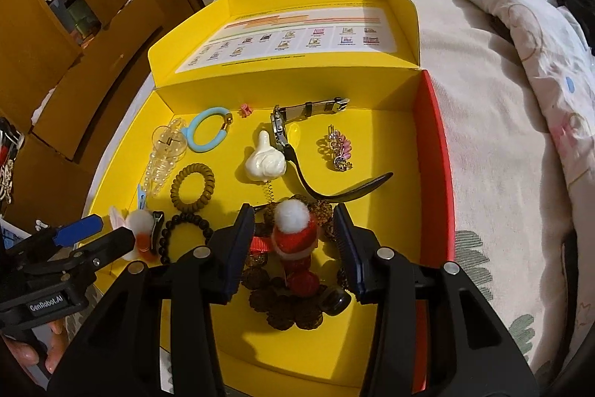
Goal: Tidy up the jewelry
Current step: 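Grasp the Santa figurine with the right tool while the left tool grasps the white bunny clip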
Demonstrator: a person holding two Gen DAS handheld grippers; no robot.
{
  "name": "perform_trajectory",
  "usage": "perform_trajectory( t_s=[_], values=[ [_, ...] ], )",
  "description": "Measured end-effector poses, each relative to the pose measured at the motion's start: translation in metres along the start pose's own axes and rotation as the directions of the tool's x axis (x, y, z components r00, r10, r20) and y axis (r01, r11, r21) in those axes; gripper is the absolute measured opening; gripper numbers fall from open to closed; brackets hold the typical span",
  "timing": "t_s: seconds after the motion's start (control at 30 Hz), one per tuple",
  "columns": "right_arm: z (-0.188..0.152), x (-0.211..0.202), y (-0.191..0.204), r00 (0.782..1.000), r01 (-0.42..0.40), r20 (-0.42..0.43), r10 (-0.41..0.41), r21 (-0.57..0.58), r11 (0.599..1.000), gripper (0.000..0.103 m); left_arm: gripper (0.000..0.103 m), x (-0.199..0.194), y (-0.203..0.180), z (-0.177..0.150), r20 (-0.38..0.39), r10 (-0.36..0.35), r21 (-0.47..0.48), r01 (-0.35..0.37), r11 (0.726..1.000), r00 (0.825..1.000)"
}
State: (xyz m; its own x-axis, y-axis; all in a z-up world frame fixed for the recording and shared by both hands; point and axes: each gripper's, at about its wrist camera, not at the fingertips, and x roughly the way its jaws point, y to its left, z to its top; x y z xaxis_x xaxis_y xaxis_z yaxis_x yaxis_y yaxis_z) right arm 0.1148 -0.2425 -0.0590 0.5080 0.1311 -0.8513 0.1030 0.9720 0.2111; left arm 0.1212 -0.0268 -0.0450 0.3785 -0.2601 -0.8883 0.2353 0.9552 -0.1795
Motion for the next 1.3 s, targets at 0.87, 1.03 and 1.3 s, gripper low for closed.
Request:
perform_trajectory(
  t_s=[0.87, 1.03, 1.3],
  values=[
    [-0.001, 0.020, 0.013, 0.996, 0.086, -0.017, -0.088, -0.063, 0.994, 0.022, 0.036, 0.018, 0.006, -0.004, -0.042, 0.025, 0.014, -0.025, 1.000, 0.999],
    [-0.002, 0.019, 0.014, 0.996, 0.089, -0.010, -0.090, -0.064, 0.994, 0.021, 0.024, 0.015, 0.007, -0.005, -0.025, 0.029, 0.020, -0.029, 0.999, 0.999],
    [-0.002, 0.017, 0.011, 0.996, 0.086, -0.010, -0.086, -0.045, 0.995, 0.018, 0.008, 0.018, 0.010, -0.004, -0.025, 0.030, 0.015, -0.030, 0.999, 0.999]
  ],
)
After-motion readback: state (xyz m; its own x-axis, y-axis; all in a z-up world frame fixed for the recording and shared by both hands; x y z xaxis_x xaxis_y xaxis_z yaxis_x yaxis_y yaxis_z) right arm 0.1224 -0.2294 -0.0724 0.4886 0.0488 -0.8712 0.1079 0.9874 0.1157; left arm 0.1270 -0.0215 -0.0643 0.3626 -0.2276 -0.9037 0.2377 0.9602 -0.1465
